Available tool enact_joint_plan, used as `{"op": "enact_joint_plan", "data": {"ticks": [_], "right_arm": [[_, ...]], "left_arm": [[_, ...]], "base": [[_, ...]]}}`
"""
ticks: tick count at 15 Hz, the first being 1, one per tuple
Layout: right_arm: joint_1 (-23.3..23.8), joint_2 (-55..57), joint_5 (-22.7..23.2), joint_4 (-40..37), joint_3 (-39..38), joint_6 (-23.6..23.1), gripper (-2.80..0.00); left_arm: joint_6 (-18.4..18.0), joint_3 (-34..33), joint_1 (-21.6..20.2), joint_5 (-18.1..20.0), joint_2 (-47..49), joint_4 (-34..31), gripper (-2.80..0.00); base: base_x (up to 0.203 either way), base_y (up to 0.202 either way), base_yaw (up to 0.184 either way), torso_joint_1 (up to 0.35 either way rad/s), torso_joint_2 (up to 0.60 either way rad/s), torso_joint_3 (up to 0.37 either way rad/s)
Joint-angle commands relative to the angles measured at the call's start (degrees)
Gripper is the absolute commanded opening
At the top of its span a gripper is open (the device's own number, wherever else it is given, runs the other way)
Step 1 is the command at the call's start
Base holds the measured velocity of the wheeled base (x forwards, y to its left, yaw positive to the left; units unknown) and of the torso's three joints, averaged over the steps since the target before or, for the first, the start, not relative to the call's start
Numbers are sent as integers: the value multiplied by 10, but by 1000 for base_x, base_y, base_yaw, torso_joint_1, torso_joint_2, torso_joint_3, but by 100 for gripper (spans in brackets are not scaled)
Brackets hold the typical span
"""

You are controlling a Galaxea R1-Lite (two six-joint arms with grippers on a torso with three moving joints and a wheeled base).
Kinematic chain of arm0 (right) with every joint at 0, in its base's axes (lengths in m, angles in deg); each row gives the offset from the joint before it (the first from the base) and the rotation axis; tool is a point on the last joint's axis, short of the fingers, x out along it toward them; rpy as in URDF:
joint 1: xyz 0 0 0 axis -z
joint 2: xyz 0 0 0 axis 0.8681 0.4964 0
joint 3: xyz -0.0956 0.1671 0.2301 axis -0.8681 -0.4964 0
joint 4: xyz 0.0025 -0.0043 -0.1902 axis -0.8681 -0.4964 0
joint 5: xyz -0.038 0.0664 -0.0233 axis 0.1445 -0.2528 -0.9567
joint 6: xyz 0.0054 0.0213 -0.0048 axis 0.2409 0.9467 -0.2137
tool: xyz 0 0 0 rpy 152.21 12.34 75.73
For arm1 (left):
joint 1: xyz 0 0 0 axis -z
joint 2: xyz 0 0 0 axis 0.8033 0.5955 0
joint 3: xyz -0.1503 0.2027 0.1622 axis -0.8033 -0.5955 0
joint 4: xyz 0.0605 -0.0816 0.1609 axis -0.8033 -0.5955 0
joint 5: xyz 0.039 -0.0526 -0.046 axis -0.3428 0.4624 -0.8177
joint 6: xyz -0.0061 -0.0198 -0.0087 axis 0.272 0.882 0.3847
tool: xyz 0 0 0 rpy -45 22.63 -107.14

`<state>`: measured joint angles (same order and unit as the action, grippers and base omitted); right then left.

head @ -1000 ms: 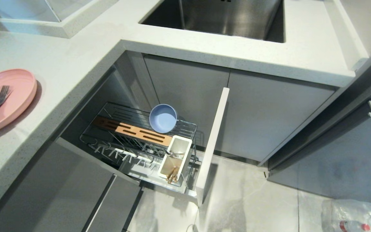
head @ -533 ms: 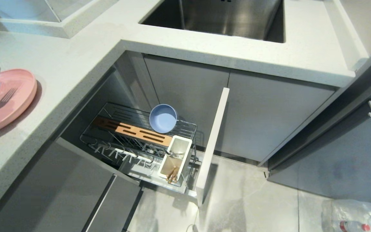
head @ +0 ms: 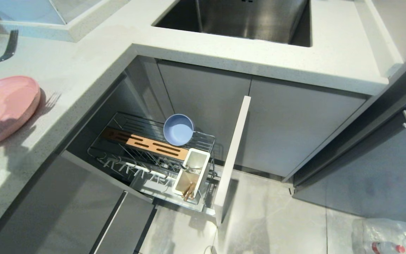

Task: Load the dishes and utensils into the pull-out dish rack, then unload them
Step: Pick up the spoon and place it in the cupboard

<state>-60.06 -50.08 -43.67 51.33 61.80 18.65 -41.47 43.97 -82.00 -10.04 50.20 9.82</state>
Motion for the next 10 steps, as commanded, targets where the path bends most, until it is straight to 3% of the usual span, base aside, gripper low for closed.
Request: {"op": "enact_joint_plan", "data": {"ticks": [1,3,7,10], "right_arm": [[0,0,0,0,0,0,-280],[0,0,0,0,0,0,-280],[0,0,0,0,0,0,-280],[0,0,0,0,0,0,-280]], "left_arm": [[19,6,54,-12,-15,-8,-280],[48,5,124,-31,-21,-35,-280],[60,-25,261,-96,-21,-134,-280],[62,-57,304,-113,2,-166,-280]], "base": [[0,0,0,0,0,0],[0,0,0,0,0,0],[0,0,0,0,0,0],[0,0,0,0,0,0]]}}
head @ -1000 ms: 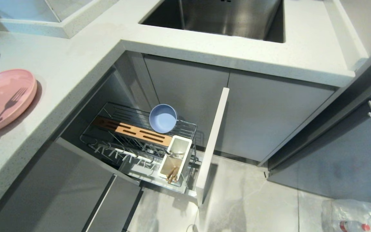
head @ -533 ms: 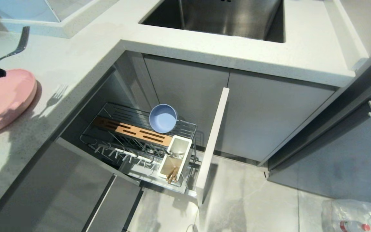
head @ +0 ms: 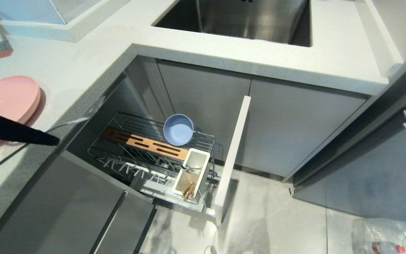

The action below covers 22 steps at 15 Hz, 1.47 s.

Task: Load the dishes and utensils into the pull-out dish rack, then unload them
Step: Pick up the spoon and place it in the cupboard

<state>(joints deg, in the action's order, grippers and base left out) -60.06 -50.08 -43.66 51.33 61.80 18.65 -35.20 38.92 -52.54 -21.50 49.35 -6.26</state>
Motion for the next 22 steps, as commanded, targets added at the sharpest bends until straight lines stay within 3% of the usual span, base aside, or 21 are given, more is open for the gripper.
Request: {"op": "enact_joint_plan", "data": {"ticks": [1,7,10,16,18,22], "right_arm": [[0,0,0,0,0,0,-280],[0,1,0,0,0,0,-280],[0,0,0,0,0,0,-280],[0,0,-1,0,0,0,-280],[0,0,0,0,0,0,-280],[0,0,-1,0,0,0,-280]], "left_arm": [[-1,-14,18,0,16,-6,-280],[15,-37,61,-76,112,-51,-280],[65,-7,88,-110,188,-74,-280],[161,50,197,-186,288,-98,-280],[189,52,208,-201,320,-92,-280],[197,54,220,-223,355,-44,-280]], "base": [[0,0,0,0,0,0],[0,0,0,0,0,0],[0,0,0,0,0,0],[0,0,0,0,0,0],[0,0,0,0,0,0],[0,0,0,0,0,0]]}}
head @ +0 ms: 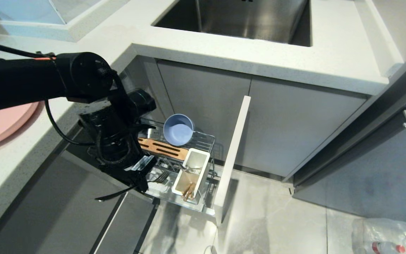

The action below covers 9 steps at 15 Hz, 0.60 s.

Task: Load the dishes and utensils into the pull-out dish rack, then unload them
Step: Pick up the spoon and place it in the cupboard

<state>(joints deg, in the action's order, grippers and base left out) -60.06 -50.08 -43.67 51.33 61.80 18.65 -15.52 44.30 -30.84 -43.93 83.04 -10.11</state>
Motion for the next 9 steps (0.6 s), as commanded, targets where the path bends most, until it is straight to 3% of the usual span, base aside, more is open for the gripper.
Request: {"op": "enact_joint_plan", "data": {"ticks": [1,9], "right_arm": [[0,0,0,0,0,0,-280],[0,0,0,0,0,0,-280]], "left_arm": [[1,0,4,-2,30,0,-280],[-2,1,25,-7,78,50,-280]], "base": [[0,0,0,0,0,0],[0,0,0,0,0,0]]}}
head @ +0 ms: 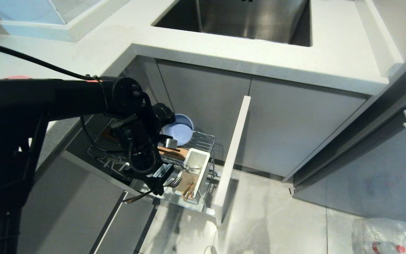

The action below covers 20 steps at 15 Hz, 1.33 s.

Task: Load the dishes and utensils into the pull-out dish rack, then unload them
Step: Pick up the spoon and place it in the cupboard

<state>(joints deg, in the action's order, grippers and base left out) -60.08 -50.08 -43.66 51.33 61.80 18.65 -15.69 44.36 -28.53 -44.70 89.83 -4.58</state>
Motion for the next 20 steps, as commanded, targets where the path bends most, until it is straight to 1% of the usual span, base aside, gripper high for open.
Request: {"op": "enact_joint_plan", "data": {"ticks": [1,4,8,15,19,20], "right_arm": [[0,0,0,0,0,0,-280],[0,0,0,0,0,0,-280],[0,0,0,0,0,0,-280],[0,0,-1,0,0,0,-280],[0,0,0,0,0,0,-280],[0,0,0,0,0,0,-280]], "left_arm": [[0,0,4,0,17,1,-280],[0,1,11,-3,33,15,-280],[4,1,11,-8,45,49,-280],[3,2,11,-8,67,66,-280],[2,2,10,-11,79,94,-280],[2,4,10,-11,83,110,-280]], "base": [[0,0,0,0,0,0],[0,0,0,0,0,0],[0,0,0,0,0,0],[0,0,0,0,0,0],[0,0,0,0,0,0],[0,0,0,0,0,0]]}}
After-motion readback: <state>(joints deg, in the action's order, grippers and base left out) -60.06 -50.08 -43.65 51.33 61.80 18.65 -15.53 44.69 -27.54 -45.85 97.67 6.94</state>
